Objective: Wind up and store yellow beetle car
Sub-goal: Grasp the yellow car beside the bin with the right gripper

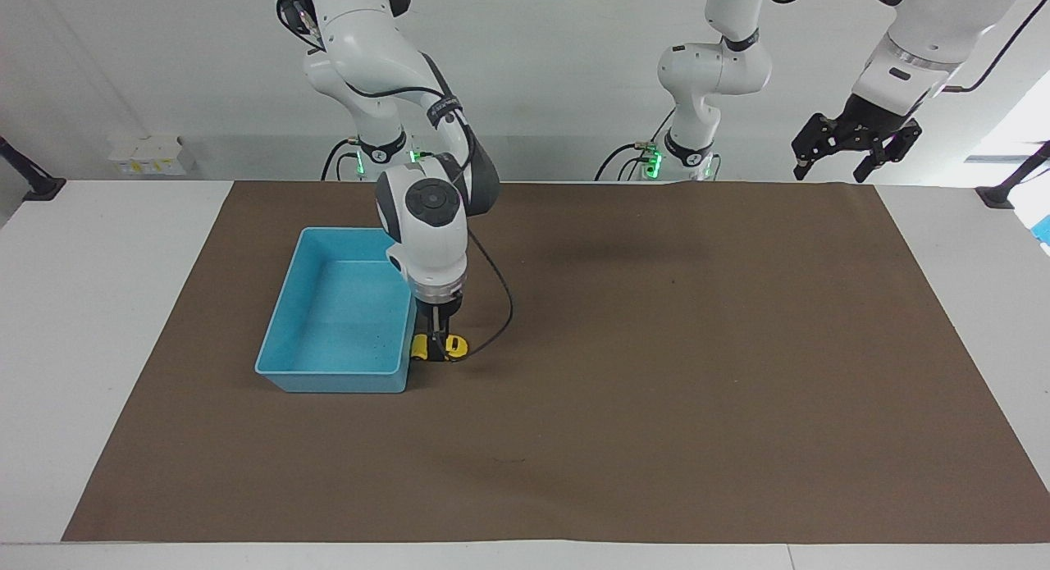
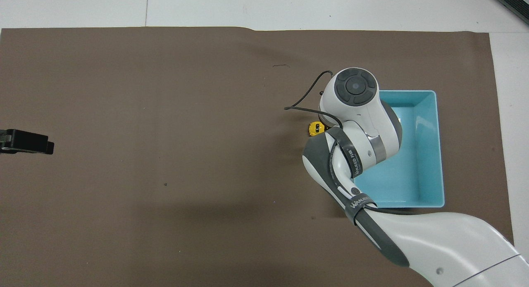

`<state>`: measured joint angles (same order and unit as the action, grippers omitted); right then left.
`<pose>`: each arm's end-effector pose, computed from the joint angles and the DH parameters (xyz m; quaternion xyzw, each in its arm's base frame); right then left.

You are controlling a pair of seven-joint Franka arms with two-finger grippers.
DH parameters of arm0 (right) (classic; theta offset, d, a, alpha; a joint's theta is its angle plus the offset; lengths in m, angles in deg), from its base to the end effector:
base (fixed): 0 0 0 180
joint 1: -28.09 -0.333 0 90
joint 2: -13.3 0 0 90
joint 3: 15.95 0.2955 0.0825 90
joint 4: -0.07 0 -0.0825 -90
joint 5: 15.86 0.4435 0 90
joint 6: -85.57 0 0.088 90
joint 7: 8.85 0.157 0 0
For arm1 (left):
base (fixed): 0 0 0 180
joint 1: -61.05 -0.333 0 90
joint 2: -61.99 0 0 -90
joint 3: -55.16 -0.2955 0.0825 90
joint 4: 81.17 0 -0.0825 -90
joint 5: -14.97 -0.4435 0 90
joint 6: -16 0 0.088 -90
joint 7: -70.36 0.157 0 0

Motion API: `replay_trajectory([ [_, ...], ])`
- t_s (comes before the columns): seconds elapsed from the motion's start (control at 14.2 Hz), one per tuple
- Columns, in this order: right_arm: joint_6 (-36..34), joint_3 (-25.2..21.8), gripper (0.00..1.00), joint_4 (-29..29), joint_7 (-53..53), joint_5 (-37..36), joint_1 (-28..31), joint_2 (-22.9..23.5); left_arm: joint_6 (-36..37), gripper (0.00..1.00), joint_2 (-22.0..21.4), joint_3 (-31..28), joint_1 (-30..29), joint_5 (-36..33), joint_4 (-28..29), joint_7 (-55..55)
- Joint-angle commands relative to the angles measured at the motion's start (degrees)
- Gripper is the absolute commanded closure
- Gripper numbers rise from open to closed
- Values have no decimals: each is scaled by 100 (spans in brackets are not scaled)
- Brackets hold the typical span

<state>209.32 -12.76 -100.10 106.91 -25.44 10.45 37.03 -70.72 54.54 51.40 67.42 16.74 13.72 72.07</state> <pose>0.6565 0.2341 0.2353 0.7068 -0.7051 0.0539 0.0221 0.5682 -0.0291 0.5808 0.9990 -0.0388 -0.0066 0.0196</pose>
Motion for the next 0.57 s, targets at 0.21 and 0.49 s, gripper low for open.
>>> replay_trajectory([
  [0.21, 720, 59, 0, -828, 272, -431, 59, -184, 85, 0, -222, 61, -75, -89, 214, 40],
  [0.49, 801, 59, 100, -908, 272, -616, 50, -193, 85, 0, -222, 61, -75, -89, 223, 40],
])
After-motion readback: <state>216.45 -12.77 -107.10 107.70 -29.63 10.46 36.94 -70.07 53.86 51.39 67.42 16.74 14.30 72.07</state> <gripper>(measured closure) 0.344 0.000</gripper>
